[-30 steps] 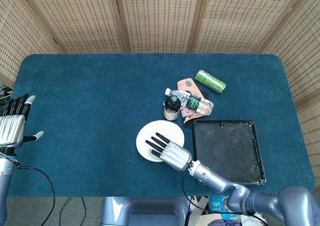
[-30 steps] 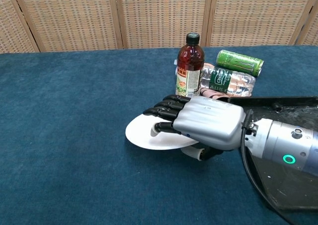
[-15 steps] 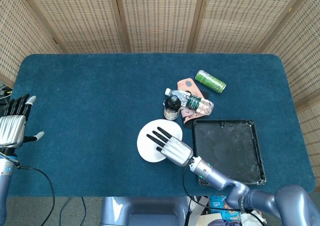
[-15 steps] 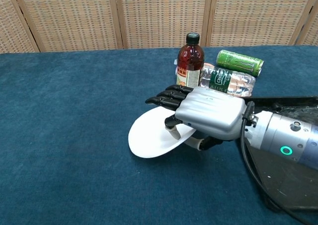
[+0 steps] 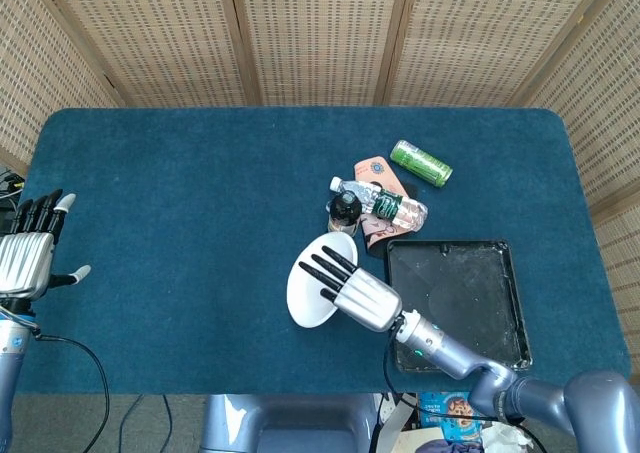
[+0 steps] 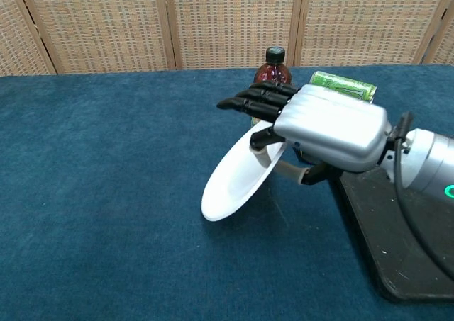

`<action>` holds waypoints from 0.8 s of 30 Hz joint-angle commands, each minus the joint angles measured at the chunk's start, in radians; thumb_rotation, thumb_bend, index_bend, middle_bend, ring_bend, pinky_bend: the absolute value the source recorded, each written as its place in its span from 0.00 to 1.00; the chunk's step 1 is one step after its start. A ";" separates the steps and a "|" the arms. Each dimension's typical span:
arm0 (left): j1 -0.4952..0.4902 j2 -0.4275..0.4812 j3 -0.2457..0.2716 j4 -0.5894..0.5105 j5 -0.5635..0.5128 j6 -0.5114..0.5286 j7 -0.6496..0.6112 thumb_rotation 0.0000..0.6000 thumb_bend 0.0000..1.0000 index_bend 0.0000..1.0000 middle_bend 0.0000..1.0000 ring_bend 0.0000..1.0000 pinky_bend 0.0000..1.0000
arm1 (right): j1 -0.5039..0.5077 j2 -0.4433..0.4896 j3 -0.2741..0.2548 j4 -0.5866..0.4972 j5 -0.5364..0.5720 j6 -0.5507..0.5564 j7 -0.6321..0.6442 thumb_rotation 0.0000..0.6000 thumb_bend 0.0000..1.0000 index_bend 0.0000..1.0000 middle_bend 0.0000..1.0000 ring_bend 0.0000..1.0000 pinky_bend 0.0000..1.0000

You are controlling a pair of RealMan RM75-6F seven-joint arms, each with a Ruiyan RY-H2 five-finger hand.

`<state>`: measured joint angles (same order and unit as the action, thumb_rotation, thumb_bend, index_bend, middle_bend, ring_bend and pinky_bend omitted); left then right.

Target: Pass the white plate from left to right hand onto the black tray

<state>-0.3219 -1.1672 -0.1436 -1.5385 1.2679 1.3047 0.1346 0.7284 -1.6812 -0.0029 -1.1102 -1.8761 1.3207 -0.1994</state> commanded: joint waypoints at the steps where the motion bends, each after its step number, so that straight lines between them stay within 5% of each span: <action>1: 0.001 0.000 0.001 -0.001 0.004 0.002 -0.001 1.00 0.00 0.00 0.00 0.00 0.00 | -0.026 0.061 -0.005 -0.036 -0.011 0.057 0.020 1.00 0.52 0.67 0.02 0.00 0.05; 14: 0.007 -0.003 0.011 -0.016 0.031 0.012 0.010 1.00 0.00 0.00 0.00 0.00 0.00 | -0.177 0.341 -0.038 -0.106 0.013 0.245 0.057 1.00 0.52 0.67 0.03 0.00 0.05; 24: 0.010 -0.009 0.015 -0.025 0.042 0.017 0.027 1.00 0.00 0.00 0.00 0.00 0.00 | -0.268 0.379 -0.048 -0.021 0.067 0.298 0.161 1.00 0.52 0.67 0.03 0.00 0.05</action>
<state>-0.3122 -1.1757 -0.1294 -1.5632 1.3098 1.3218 0.1611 0.4750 -1.2972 -0.0463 -1.1503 -1.8213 1.6155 -0.0575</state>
